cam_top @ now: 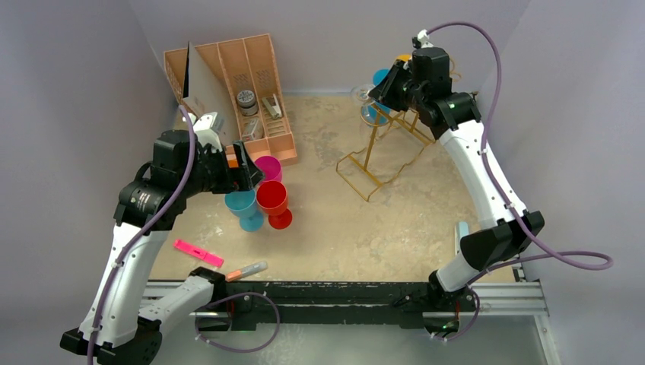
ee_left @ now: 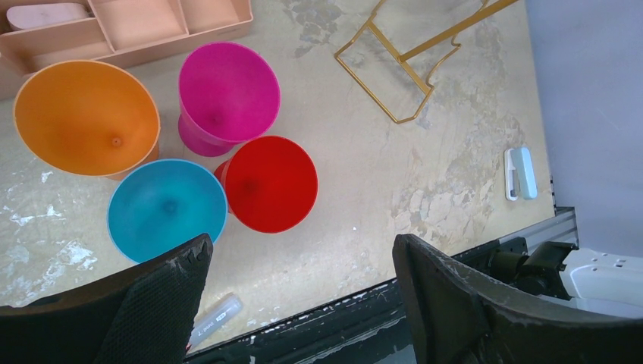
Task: Take the wine glass off the wine glass rack
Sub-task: Pick up the wine glass from the wine rack.
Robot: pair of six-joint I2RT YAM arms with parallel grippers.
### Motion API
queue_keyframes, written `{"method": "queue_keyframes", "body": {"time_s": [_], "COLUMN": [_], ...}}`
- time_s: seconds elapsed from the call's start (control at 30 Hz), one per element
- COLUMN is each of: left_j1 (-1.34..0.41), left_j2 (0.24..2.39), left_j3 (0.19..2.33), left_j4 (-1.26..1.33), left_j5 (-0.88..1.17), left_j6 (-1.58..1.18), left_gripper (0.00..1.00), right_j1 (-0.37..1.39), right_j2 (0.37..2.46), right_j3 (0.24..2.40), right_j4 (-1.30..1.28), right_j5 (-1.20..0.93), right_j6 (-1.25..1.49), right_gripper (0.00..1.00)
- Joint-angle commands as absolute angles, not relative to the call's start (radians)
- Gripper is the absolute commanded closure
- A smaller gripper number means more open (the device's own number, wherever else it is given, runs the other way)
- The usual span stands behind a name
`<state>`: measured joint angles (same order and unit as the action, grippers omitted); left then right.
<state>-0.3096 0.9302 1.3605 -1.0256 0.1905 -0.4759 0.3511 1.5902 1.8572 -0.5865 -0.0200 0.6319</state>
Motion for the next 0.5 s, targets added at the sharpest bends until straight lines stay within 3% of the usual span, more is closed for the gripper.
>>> {"method": "queue_keyframes", "body": {"time_s": [0.0,0.47], "left_j1": [-0.305,-0.305], "left_j2": [0.920,0.915], "left_j3": [1.370,1.371], "left_j4": [-1.005,-1.008], "left_j5": [0.198,0.192], "left_j6": [-0.460,-0.465], "left_gripper": [0.13,0.13], "right_j1": [0.351,0.321], "right_j2": [1.572,1.502], "right_j3": [1.881,1.690], "right_j4": [-0.596,-0.380], "right_j5": [-0.057,-0.078], "right_j6": [0.651,0.874], "right_gripper": [1.00,1.00]}}
